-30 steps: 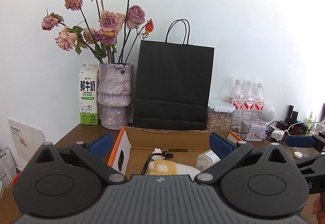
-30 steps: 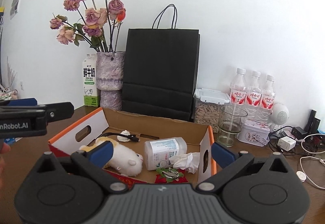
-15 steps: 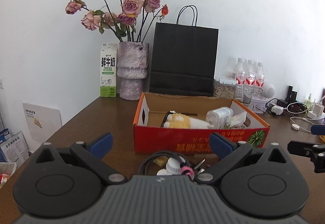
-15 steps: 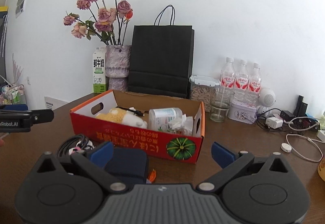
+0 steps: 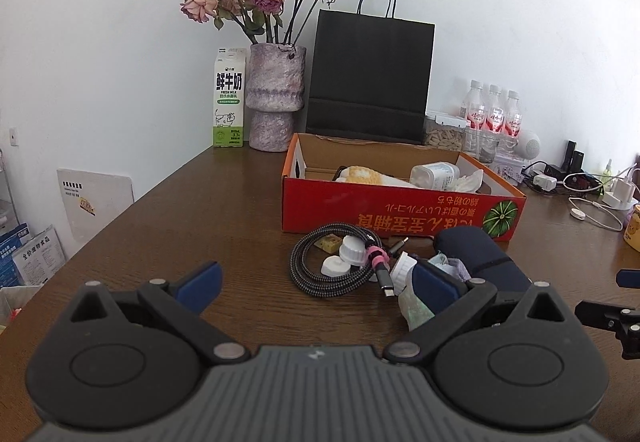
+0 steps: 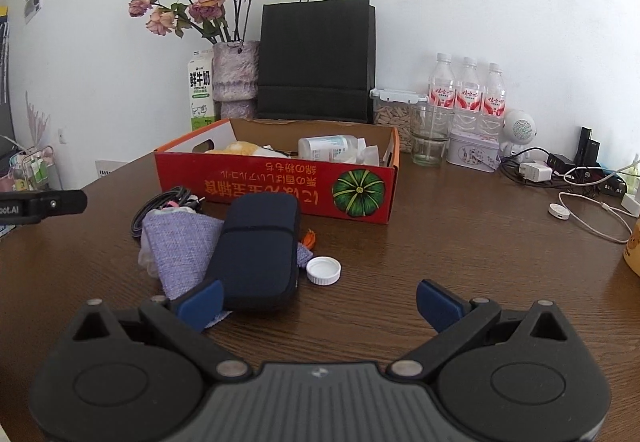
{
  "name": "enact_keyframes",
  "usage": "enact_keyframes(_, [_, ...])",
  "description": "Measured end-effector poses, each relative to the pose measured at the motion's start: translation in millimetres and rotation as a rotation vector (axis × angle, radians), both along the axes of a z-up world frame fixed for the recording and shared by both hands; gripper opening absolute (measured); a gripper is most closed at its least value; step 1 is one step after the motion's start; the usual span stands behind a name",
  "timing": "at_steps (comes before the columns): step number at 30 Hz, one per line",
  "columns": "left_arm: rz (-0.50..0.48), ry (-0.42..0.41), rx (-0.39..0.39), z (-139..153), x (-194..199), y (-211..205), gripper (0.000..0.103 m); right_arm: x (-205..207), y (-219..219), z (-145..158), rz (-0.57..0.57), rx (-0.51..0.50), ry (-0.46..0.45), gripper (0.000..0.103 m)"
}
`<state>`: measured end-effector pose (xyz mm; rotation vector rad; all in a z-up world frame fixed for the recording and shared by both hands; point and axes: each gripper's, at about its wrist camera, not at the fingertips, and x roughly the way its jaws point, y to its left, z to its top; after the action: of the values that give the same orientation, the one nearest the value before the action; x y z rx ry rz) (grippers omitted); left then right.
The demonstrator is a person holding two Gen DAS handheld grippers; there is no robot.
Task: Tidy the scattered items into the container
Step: 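Move both grippers back toward the items on the table, then grasp the navy glasses case with the right gripper while the left gripper grasps the plastic bag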
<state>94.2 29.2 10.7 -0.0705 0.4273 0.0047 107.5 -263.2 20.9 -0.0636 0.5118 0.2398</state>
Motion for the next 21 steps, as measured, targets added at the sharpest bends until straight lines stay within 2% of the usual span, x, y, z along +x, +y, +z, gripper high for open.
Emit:
enact_keyframes(6, [0.006,-0.003,0.006,0.9,-6.2,-0.3,0.103,17.1,19.5,1.0,0.035,-0.027,0.008,0.103])
enact_keyframes(11, [0.032,0.002,0.012,0.6,-11.8,6.3,0.103,55.4,45.1,-1.2,0.056,-0.055,0.036,0.102])
enact_keyframes(15, [0.058,0.009,0.013,-0.4,-14.4,15.7,0.103,85.7,67.3,-4.3,0.071,-0.089,0.080,0.093])
enact_keyframes(20, [0.075,0.024,0.004,-4.6,-12.2,25.0,0.103,110.5,88.3,-15.9,0.047,-0.160,0.154,0.090])
enact_keyframes(21, [0.077,0.029,0.002,-5.9,-10.9,26.0,0.103,111.7,89.3,-19.2,0.047,-0.158,0.164,0.083])
